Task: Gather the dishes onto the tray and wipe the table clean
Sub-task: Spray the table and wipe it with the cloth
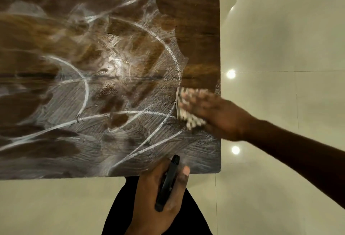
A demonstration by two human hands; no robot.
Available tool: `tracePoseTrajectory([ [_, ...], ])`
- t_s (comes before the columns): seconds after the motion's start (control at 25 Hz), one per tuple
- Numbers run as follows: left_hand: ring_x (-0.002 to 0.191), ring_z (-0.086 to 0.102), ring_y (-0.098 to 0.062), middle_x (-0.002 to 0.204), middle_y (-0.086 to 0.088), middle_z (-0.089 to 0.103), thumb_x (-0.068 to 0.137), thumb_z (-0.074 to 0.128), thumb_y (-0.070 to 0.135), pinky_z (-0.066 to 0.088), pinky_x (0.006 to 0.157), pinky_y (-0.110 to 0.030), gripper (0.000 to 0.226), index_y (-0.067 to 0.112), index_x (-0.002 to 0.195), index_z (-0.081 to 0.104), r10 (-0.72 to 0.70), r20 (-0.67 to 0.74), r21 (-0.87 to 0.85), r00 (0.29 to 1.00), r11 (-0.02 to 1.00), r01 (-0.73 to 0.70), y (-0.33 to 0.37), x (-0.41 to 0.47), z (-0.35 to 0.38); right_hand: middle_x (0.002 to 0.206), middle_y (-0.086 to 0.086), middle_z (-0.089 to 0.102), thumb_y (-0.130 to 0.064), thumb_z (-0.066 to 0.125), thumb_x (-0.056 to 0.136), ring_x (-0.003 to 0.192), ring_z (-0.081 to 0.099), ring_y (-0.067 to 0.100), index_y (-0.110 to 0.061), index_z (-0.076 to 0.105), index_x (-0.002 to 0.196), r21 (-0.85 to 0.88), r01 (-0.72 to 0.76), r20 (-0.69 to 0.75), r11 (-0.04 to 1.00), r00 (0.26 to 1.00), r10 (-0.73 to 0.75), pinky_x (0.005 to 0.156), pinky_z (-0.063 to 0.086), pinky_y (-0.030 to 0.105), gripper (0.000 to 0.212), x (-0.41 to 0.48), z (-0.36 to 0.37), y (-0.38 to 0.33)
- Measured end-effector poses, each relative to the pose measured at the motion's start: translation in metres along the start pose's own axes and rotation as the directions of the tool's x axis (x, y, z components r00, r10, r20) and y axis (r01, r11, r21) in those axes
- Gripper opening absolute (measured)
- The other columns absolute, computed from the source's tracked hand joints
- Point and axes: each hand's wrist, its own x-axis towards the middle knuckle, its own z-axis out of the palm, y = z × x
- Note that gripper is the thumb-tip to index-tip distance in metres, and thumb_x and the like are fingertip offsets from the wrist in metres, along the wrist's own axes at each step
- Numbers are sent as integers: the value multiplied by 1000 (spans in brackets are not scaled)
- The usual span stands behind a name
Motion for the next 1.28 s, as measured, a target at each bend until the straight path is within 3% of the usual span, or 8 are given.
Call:
tracePoseTrajectory([
  [0.16,58,56,-18,65,0,51,87,56,86,41,62,-36,63,23,81,60,28,-3,-24,1000,999,-29,-5,-11,-7,179,-1,7,-31,56,100,166,1,19,-27,15,171,-151,356,212,922,923,-322,134,12,45,82,-65,16,-8],
  [0.28,59,57,-18,67,-2,52,92,53,83,43,59,-37,61,22,83,59,81,35,43,996,996,-83,-11,-17,-10,179,5,13,-30,48,106,166,7,23,-21,18,170,-124,65,-27,990,997,-69,133,19,47,71,-39,-6,28],
  [0.44,59,59,-21,69,-4,53,94,53,79,50,62,-47,59,22,84,58,89,97,79,991,992,-97,-14,-24,-9,179,7,13,-33,43,106,166,7,27,-22,22,169,213,-341,-250,916,887,388,131,24,53,68,2,-16,29],
  [0.76,57,49,-11,64,7,45,101,58,62,36,57,-25,45,33,71,43,165,172,167,971,967,-194,-27,-29,4,178,0,15,-25,54,104,166,9,23,-22,23,169,-29,-22,11,999,1000,22,130,29,45,72,-126,47,-32],
  [0.84,57,49,-13,64,7,44,102,60,60,38,55,-28,45,32,71,42,168,179,179,969,963,-200,-33,-32,5,179,-3,13,-22,52,103,166,8,20,-26,22,169,38,-153,-107,988,982,156,129,31,43,72,-115,51,-36],
  [0.96,55,47,-14,63,6,43,100,58,63,40,57,-38,45,34,70,42,140,175,145,975,975,-166,-35,-32,3,178,-1,15,-11,52,97,166,7,22,-22,26,169,272,-468,-215,841,822,527,127,34,52,77,-87,75,-95],
  [1.16,52,48,-20,60,-1,44,99,56,66,43,57,-49,48,29,70,45,130,186,147,974,976,-158,-35,-22,-7,176,5,25,-13,66,93,164,18,27,-16,34,166,17,-70,-101,997,992,72,129,30,52,80,-130,96,-118],
  [1.28,49,47,-21,58,-1,44,97,59,66,42,55,-47,48,28,68,49,117,128,86,985,988,-129,-37,-19,-16,175,6,27,-13,60,97,164,20,28,-13,36,164,17,-139,-151,990,979,140,126,33,53,72,-125,79,-82],
])
